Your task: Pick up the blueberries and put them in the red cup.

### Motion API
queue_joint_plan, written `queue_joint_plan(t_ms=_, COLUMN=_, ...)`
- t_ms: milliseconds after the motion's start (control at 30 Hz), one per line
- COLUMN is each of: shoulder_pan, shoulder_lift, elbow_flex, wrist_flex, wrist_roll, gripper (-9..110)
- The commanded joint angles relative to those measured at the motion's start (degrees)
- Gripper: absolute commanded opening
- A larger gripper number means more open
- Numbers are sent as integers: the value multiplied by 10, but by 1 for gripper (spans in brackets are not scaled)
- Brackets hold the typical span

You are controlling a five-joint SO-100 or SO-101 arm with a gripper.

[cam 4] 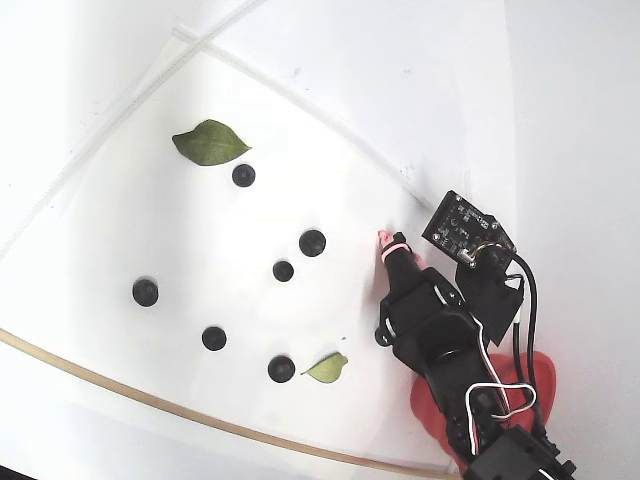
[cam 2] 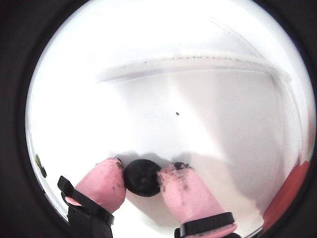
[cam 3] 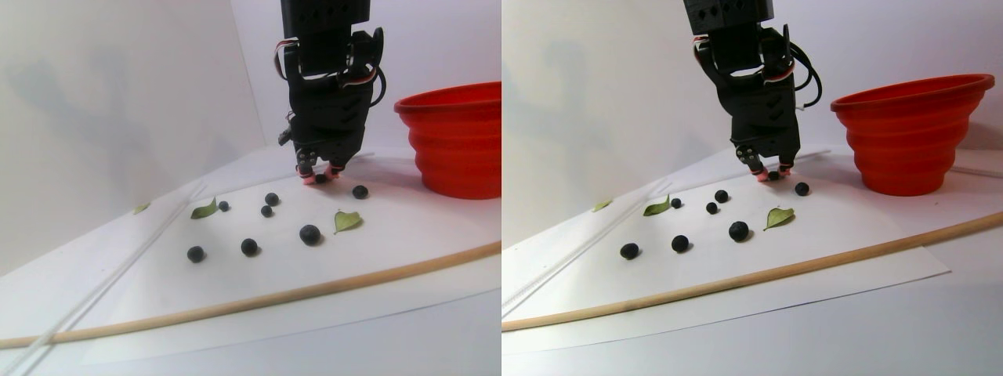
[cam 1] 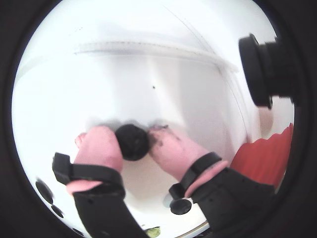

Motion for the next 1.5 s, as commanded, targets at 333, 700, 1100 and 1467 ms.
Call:
queue_joint_plan(t_ms=333, shoulder_pan=-6, shoulder_lift=129, elbow_flex=50, wrist_flex=23, wrist_roll=-11, gripper=12)
queue_joint_plan(t_ms=700, shoulder_pan=-1, shoulder_lift=195, elbow_flex=91, wrist_flex=61, wrist_roll=-14, gripper=12)
queue_joint_plan(t_ms=1100, shoulder_pan=14, shoulder_lift=258, elbow_flex=127, wrist_flex=98, wrist_roll=-23, gripper=12)
queue_joint_plan(t_ms=1467, shoulder_pan=25, shoulder_lift=335, elbow_flex=158, wrist_flex=155, wrist_roll=-30, gripper=11)
